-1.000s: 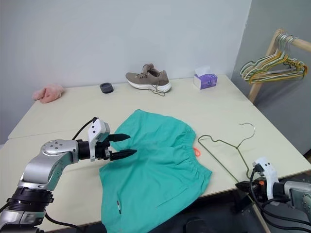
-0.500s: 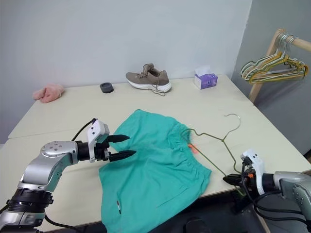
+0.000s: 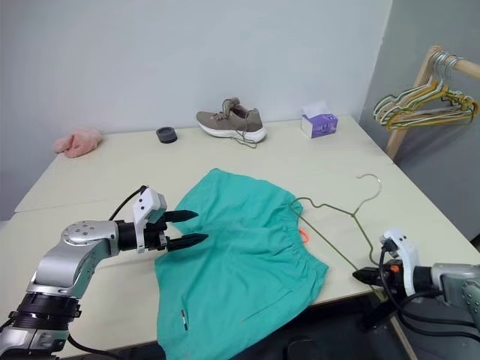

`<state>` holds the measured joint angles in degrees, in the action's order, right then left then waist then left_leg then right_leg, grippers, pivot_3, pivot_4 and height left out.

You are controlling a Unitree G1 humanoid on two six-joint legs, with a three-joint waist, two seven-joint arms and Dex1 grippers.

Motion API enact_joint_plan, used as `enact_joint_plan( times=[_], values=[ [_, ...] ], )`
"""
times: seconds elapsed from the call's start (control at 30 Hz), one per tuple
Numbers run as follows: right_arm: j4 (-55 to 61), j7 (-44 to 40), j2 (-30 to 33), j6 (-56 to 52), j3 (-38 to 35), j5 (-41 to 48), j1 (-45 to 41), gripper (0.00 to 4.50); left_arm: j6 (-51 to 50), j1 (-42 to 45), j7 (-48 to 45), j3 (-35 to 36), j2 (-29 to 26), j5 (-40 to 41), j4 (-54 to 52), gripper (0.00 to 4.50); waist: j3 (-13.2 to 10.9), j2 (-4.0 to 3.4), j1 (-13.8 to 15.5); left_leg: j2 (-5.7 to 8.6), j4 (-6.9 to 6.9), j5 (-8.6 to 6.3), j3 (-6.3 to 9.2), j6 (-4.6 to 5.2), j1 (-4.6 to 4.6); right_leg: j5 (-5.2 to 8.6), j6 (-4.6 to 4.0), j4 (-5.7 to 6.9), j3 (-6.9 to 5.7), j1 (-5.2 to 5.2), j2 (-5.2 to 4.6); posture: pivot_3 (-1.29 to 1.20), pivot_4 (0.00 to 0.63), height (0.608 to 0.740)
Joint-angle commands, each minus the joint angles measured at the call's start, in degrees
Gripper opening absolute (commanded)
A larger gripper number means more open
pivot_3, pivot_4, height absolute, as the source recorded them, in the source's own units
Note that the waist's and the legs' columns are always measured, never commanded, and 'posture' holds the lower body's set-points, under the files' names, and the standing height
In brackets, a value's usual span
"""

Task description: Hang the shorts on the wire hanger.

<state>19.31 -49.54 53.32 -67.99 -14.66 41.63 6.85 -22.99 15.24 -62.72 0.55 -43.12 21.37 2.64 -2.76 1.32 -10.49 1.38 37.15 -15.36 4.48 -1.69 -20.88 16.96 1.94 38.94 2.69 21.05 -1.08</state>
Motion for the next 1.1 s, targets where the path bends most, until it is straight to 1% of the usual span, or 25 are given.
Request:
enact_joint_plan(
  times=[0.03, 0.17, 0.3, 0.5, 0.7, 0.83, 0.97, 1.1],
  values=[
    [0.0, -0.6, 1.1, -0.4, -1.6, 0.8, 1.1, 0.0, 1.0, 0.4, -0.7, 1.3, -0.7, 0.5, -1.6, 3.92, 0.0, 0.0, 0.2, 0.0, 0.01, 0.0, -0.01, 0.0, 0.0, 0.0, 0.0, 0.0, 0.0, 0.0, 0.0, -0.23, 0.0, 0.74],
    [-1.3, 1.8, -0.4, -2.4, -0.4, 0.8, -0.3, 0.0, 1.2, 0.9, -0.8, 1.1, -0.4, 0.1, -1.2, 3.92, 0.0, -0.01, 0.0, 0.0, 0.04, 0.0, -0.11, 0.01, 0.07, -0.01, 0.02, 0.01, 0.0, -0.03, 0.01, -0.23, 0.0, 0.74],
    [-2.7, 3.0, -1.7, -4.7, -1.1, 1.6, -1.7, 0.0, 1.5, 0.8, -0.8, 1.0, -0.5, -0.1, -1.2, 3.92, 0.0, -0.02, -0.2, 0.0, 0.04, 0.01, -0.11, 0.01, 0.06, -0.03, 0.04, 0.01, 0.01, -0.03, 0.01, -0.22, 0.0, 0.74],
    [-1.6, 2.5, -2.5, -6.3, -1.4, 3.8, -3.9, 0.0, 1.6, 0.0, -0.5, 1.2, -0.6, 0.0, -1.7, 3.92, 0.0, -0.02, -0.1, 0.0, 0.02, 0.01, -0.09, 0.01, 0.02, -0.02, 0.04, 0.0, 0.02, 0.01, 0.01, -0.21, 0.0, 0.74],
    [1.6, 1.2, -1.8, -6.7, -0.5, 6.4, -6.0, 0.0, 1.4, -0.5, -0.4, 1.6, -1.0, 0.1, -2.0, 3.92, 0.0, -0.03, -0.1, 0.0, 0.02, 0.01, -0.06, 0.01, 0.02, -0.02, 0.04, 0.0, 0.02, 0.0, 0.01, -0.21, 0.0, 0.74],
    [2.6, 1.4, -1.4, -6.6, 2.1, 6.3, -7.3, 0.0, 1.4, -0.6, -0.2, 1.6, -1.1, 0.0, -2.0, 3.92, 0.0, -0.02, 0.0, 0.0, 0.03, 0.01, -0.06, 0.01, 0.01, -0.02, 0.04, 0.0, 0.01, 0.01, 0.01, -0.2, 0.0, 0.74],
    [0.0, 5.3, -2.9, -6.1, 7.2, 2.5, -10.7, 0.0, 1.5, -0.9, 0.2, 1.5, -1.0, 0.0, -2.3, 3.92, 0.0, -0.02, 0.1, 0.0, 0.02, 0.01, -0.06, 0.01, 0.02, -0.02, 0.04, -0.01, 0.02, 0.01, 0.01, -0.2, 0.0, 0.74],
    [-1.5, 6.2, -2.7, -5.2, 9.2, 0.7, -12.3, 0.0, 1.4, -1.2, 0.4, 1.6, -1.1, 0.0, -2.6, 3.92, 0.0, -0.03, 0.7, 0.0, 0.03, 0.01, -0.06, 0.01, 0.01, -0.03, 0.04, -0.01, 0.04, 0.01, 0.0, -0.19, 0.0, 0.74]
  ],
)
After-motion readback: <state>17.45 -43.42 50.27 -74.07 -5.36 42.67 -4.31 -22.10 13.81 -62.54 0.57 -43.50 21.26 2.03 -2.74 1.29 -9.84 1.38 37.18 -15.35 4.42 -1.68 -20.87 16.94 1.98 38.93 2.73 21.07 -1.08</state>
